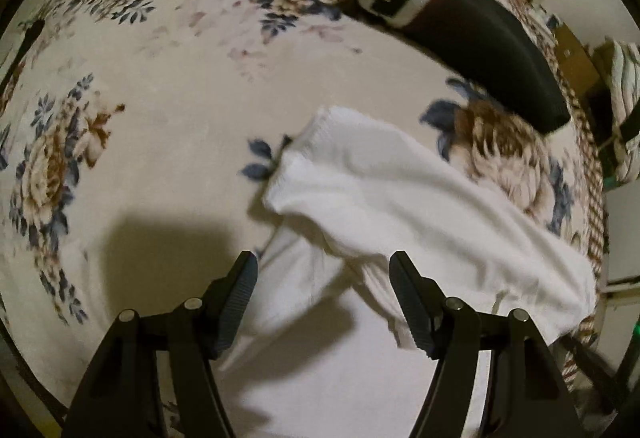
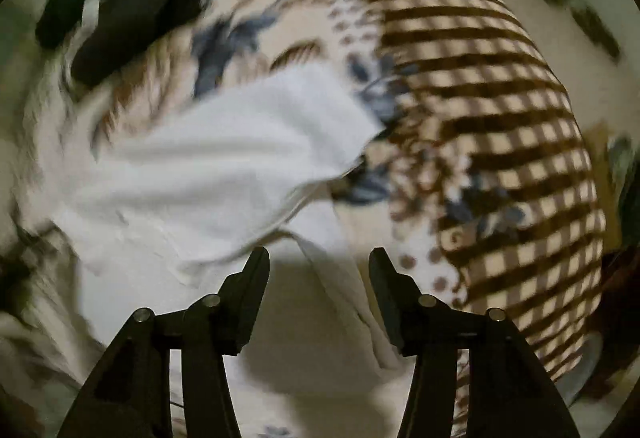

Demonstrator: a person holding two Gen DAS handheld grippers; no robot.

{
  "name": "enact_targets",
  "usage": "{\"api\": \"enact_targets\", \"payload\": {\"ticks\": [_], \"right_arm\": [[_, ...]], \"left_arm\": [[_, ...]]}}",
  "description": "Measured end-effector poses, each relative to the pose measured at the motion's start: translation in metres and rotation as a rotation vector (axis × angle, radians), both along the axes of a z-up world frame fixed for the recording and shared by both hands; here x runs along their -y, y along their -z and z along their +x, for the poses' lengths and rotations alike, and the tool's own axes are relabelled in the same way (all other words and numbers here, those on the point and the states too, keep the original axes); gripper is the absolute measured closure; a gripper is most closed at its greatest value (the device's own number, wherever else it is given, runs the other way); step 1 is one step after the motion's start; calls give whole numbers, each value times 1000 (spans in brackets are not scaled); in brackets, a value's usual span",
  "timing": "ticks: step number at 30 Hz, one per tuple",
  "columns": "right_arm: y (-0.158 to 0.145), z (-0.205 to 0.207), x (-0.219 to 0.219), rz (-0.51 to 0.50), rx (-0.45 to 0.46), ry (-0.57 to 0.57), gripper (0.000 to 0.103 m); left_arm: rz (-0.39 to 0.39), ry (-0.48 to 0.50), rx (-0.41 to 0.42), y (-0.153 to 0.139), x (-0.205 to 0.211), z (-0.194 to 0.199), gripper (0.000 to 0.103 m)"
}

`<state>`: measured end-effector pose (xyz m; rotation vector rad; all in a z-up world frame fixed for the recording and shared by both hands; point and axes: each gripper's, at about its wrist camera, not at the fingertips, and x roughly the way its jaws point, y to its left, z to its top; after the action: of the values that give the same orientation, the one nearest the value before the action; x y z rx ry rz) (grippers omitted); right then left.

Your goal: Fold small clothes

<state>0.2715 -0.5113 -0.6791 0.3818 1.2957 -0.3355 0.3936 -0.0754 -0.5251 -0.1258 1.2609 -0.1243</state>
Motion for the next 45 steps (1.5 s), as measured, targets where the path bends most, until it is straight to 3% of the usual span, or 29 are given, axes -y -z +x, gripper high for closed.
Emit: {"api": "enact_targets", "payload": {"ticks": [2, 3, 7, 9, 13, 15, 19, 21, 23, 25, 27, 29, 30, 31, 32, 33, 34, 40, 45], "right_arm": [[10, 9, 2, -101, -12, 14, 50], [14, 9, 16, -85, 7, 92, 52], [33, -19, 78, 131, 57, 473, 55], [39, -31, 87, 216, 68, 553, 55], [23, -45, 92, 273, 74, 630, 55], [7, -54, 91, 277, 104, 648, 55], [-35, -69, 88, 178, 179, 668, 53], [-43, -70, 89, 191, 214, 655, 53], [-43, -54, 89, 208, 210, 606, 53], [-32, -41, 89, 349, 245, 587, 53], [-17, -24, 84, 428, 225, 584, 52], [-5, -15, 84, 428, 211, 606, 52], [0, -11, 85, 431, 217, 616, 53], [2, -7, 84, 420, 224, 620, 71], [0, -5, 82, 391, 224, 619, 91], [-6, -4, 79, 356, 228, 605, 98], [-13, -6, 77, 328, 244, 589, 98], [-44, -33, 64, 291, 262, 559, 98], [-31, -48, 63, 296, 201, 564, 98]], "left_arm": [[-3, 3, -24, 9, 8, 3, 37], [-7, 0, -35, 14, 10, 5, 37], [8, 12, -44, 23, 14, 11, 37], [-1, 5, -52, 23, 11, 13, 37], [-54, -35, -51, 12, -2, 13, 37], [-95, -74, -46, 3, -12, 12, 37], [-163, -125, -52, -6, -22, 11, 37], [-166, -128, -62, -3, -17, 16, 37], [-188, -125, -79, 3, -11, 20, 37], [-211, -127, -87, 9, -10, 23, 37], [-213, -125, -91, 14, -6, 27, 37], [-220, -124, -98, 21, -5, 31, 37], [-222, -127, -93, 23, -6, 32, 39], [-226, -133, -81, 24, -6, 34, 45], [-227, -134, -57, 24, -7, 35, 59], [-211, -128, -49, 24, -7, 37, 93], [-199, -122, -46, 24, -7, 39, 97], [-193, -79, 17, 2, -13, 29, 99], [-214, -139, -48, 20, -29, 27, 97]]}}
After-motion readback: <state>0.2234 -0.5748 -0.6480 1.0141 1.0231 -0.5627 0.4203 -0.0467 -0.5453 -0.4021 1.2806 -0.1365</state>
